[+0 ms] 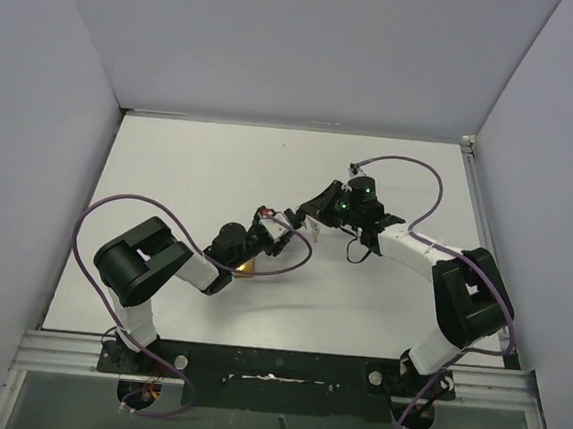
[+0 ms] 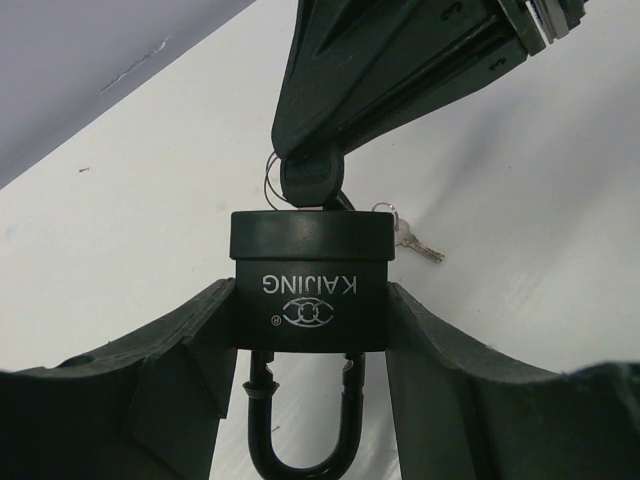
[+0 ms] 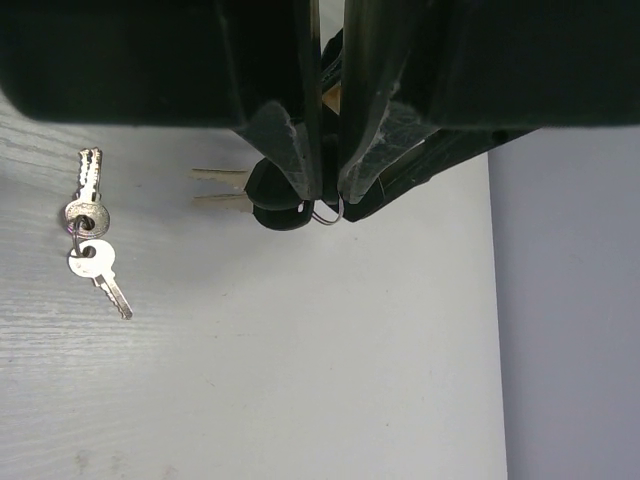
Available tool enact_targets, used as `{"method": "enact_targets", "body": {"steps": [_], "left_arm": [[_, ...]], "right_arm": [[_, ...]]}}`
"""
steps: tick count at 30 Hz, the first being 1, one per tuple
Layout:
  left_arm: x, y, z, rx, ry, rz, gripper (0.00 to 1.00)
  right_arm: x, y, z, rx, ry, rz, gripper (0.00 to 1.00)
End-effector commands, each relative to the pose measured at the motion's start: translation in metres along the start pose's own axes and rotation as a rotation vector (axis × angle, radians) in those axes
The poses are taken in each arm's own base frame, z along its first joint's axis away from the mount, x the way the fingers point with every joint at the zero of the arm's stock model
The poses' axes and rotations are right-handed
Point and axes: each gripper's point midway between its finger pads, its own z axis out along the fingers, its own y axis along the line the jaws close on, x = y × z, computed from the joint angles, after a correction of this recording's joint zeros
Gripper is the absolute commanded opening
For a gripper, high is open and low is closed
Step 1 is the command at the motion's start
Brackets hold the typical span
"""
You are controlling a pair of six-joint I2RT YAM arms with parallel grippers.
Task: Unlock with the key
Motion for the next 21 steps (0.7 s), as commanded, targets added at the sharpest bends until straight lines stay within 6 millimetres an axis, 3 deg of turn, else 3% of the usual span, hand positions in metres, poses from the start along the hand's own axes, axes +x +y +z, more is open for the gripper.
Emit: {"method": "enact_targets", "body": {"steps": [1,15,17,21], "left_arm": [[-0.118,0.034,0.010,-0.134,-0.388,0.036,0.00],[-0.115,0.039,0.005,-0.162,-0.376,0.032,0.00],[-0.112,0.039,0.004,-0.162,-0.364,0.013,0.00],[-0.105,0.039,0.003,-0.161,-0.342,0.007,0.00]], "right_arm": [[0.062,0.005,-0.002,0.031,0.221,0.032,0.00],[0.055,0.013,-0.004,0.027,0.198,-0.003,0.01],[0.045,0.018,-0.007,0.006,0.165,-0.023,0.13],[0.022,0.031,-0.015,-0.060,0.107,-0.057,0.27]]}}
